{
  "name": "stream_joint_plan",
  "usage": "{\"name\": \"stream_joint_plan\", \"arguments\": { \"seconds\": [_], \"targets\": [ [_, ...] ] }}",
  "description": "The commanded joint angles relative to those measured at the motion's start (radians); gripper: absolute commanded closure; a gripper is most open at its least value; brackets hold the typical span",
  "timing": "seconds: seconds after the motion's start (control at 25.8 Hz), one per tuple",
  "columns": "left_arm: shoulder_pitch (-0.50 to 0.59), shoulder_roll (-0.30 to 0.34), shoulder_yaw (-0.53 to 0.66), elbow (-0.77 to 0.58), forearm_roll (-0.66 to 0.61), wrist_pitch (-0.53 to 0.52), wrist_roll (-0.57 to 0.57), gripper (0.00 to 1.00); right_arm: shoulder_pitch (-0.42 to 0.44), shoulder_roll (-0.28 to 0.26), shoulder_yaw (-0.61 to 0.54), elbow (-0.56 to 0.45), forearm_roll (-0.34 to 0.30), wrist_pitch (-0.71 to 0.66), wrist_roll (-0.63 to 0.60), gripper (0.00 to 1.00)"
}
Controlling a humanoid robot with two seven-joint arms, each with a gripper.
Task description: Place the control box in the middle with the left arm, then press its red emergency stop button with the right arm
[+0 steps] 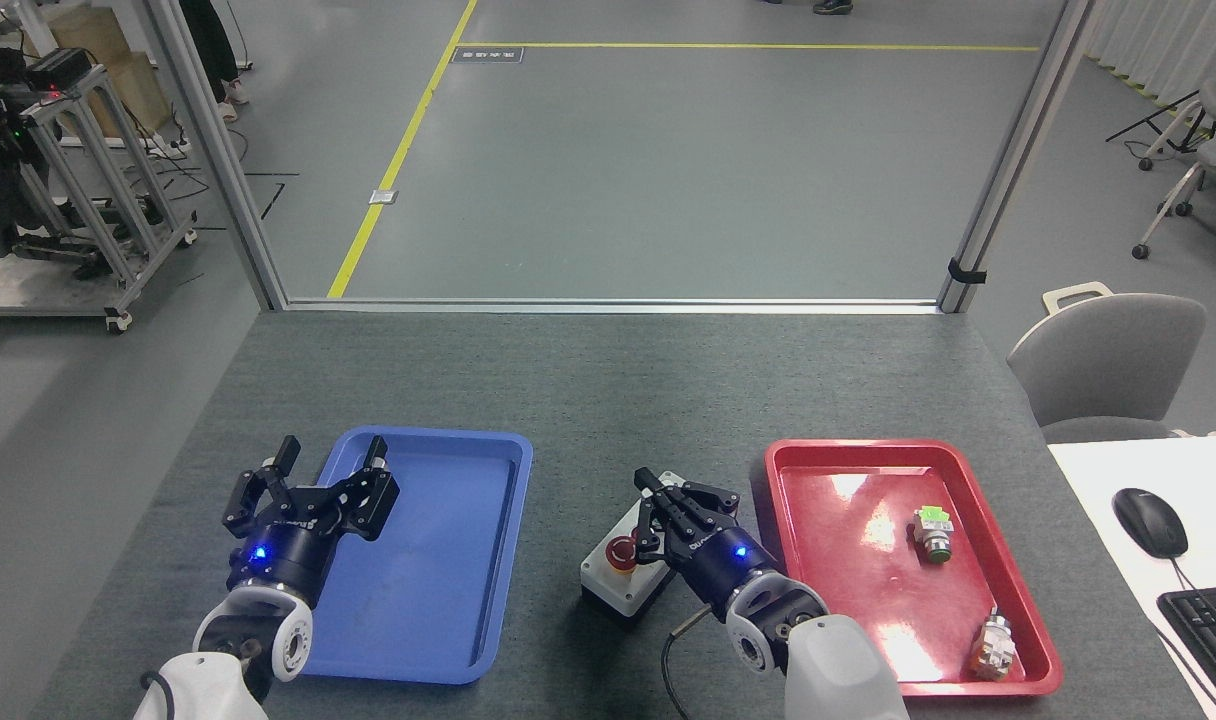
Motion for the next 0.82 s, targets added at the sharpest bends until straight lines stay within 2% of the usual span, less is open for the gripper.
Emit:
{"name": "stream_joint_plan", "arguments": {
  "seconds": [0.0, 0.43, 0.78],
  "targets": [
    [-0.01, 0.002, 0.002, 0.016, 0.016, -0.009, 0.013, 0.01, -0.036, 0.014, 0.017, 0.071, 0.005, -0.01, 0.0, 1.0],
    [-0.022, -0.002, 0.002, 0.004, 0.016, 0.0, -0.004, 0.01, -0.025, 0.014, 0.123, 0.077, 0.007, -0.013, 0.0, 1.0],
    [-0.024, -0.001, 0.002, 0.007, 0.016, 0.0, -0.03, 0.01, -0.024, 0.01, 0.138, 0.147, 0.011, -0.011, 0.0, 1.0]
  ]
}}
